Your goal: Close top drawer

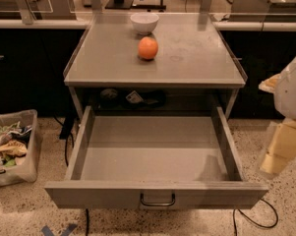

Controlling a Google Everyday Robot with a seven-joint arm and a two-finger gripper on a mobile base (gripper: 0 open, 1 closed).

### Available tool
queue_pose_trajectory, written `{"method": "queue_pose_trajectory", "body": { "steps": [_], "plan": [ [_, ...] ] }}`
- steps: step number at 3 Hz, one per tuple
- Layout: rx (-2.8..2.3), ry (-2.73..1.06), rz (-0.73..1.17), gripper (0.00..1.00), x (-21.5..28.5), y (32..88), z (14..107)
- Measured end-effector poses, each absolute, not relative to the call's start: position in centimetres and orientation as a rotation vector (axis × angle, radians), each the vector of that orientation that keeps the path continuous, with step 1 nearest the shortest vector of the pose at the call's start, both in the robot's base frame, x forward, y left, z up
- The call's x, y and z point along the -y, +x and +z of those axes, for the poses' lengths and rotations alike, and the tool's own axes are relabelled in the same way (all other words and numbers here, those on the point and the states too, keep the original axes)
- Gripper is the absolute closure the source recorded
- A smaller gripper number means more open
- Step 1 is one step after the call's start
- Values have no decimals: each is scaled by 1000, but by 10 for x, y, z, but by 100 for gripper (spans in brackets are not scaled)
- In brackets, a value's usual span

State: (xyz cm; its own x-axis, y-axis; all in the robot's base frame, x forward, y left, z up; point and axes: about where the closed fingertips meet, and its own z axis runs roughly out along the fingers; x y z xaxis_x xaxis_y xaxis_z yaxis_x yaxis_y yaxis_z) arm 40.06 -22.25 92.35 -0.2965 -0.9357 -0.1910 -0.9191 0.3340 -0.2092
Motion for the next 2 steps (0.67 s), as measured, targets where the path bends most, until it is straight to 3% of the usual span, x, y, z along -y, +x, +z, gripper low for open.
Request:
{"method": "queue_pose_trajectory", "body": {
  "steps": [2],
  "plan": [
    [-2369,-1651,-42,0,232,371,928]
  ]
}}
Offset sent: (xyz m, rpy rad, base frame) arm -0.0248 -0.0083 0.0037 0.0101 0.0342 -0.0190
